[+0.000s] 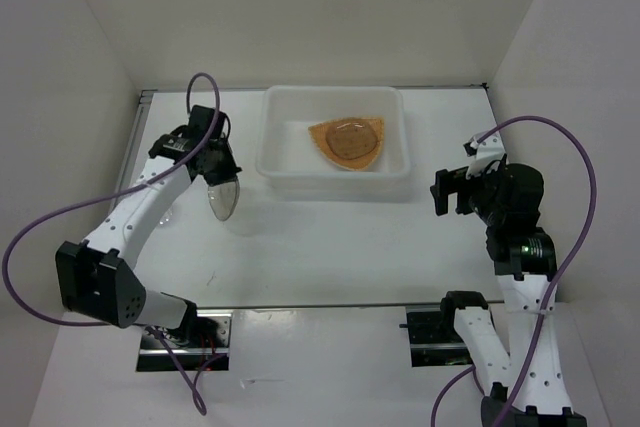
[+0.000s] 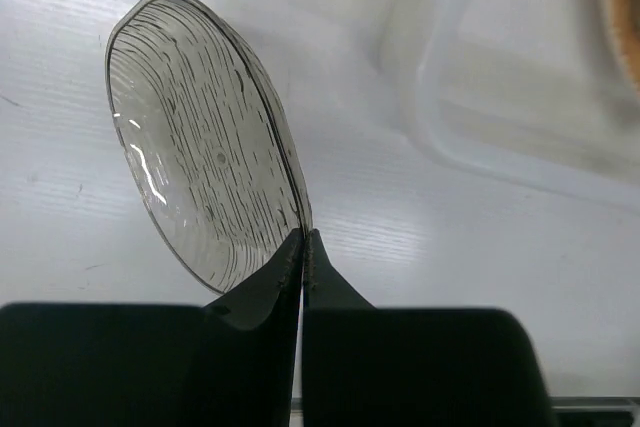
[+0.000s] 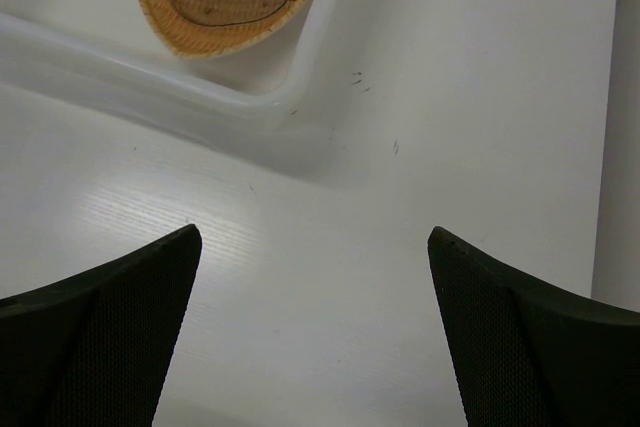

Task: Place the mixed dishes into the plastic bin

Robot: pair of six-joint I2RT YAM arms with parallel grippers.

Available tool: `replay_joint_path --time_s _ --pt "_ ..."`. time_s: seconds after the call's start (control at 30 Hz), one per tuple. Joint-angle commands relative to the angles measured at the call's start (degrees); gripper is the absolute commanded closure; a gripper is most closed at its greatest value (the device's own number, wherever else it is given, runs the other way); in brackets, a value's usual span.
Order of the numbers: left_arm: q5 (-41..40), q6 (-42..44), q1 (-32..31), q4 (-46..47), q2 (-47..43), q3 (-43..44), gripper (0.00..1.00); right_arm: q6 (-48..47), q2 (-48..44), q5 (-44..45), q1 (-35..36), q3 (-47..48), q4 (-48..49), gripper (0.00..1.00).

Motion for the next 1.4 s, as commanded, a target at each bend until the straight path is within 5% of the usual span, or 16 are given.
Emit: replay_joint_path --time_s 0.0,0.4,0.7,1.0,1.37 --pt "-1.01 -1.65 -0.05 -4.63 -2.18 5.73 1.0 -0.19 -0.86 -1.21 -0.4 -0.78 3.83 0.02" --pt "-2.06 0.53 -3.55 -6.49 2.21 22.25 1.0 -0.19 -1.39 -1.21 -0.4 -0.78 3.83 0.02" --pt "-8.12 12.67 -17.07 -16.5 29.69 64.93 1.0 -0.19 -1.39 -1.21 0.12 -1.31 3.83 0.02" --pt "-17.18 13.38 -27.72 -17.12 49.56 79.29 1.0 -0.19 -3.76 -0.68 0.12 -1.31 4.35 0.02" --pt "-24.82 15.92 -31.59 -15.98 67.33 97.82 1.0 0.34 -6.13 -0.16 0.65 -1.84 4.88 0.02"
